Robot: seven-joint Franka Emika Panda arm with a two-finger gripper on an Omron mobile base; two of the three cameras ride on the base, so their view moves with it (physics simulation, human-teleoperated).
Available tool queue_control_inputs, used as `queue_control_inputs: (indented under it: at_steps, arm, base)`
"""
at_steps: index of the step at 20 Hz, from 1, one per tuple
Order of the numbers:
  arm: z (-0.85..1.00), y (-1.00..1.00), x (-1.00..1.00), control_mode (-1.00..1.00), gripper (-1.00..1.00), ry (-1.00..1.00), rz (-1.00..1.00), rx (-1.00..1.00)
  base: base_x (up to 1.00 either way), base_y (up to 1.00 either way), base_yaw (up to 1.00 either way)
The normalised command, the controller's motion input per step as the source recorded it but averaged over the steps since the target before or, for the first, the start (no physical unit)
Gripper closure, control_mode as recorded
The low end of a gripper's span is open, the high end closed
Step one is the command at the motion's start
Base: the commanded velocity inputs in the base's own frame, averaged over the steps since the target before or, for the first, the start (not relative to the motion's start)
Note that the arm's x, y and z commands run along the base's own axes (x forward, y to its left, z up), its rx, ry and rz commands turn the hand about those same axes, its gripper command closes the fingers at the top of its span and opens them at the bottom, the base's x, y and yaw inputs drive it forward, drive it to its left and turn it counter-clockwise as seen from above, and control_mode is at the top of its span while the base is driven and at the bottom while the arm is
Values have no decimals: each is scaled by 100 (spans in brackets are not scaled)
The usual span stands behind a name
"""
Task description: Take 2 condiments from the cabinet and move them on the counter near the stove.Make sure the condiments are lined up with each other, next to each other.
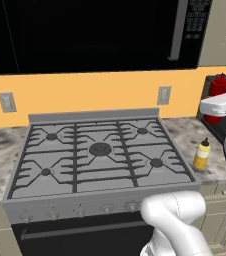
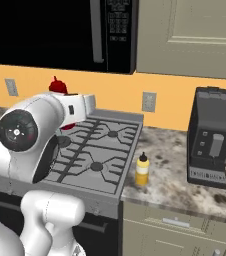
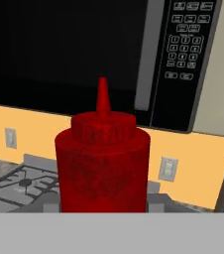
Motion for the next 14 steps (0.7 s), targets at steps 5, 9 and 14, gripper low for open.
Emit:
queue_control_inputs:
  at_steps: [5,9,14]
  arm:
    - [-49,-70,3,-100,100,7,26,-1]
    - [-63,-77,11,-100,100,0,28,0]
    - [-70,-41,33,-100,100,0,18,0]
  base:
    - [0,0,0]
    - [0,0,0]
    - [0,0,0]
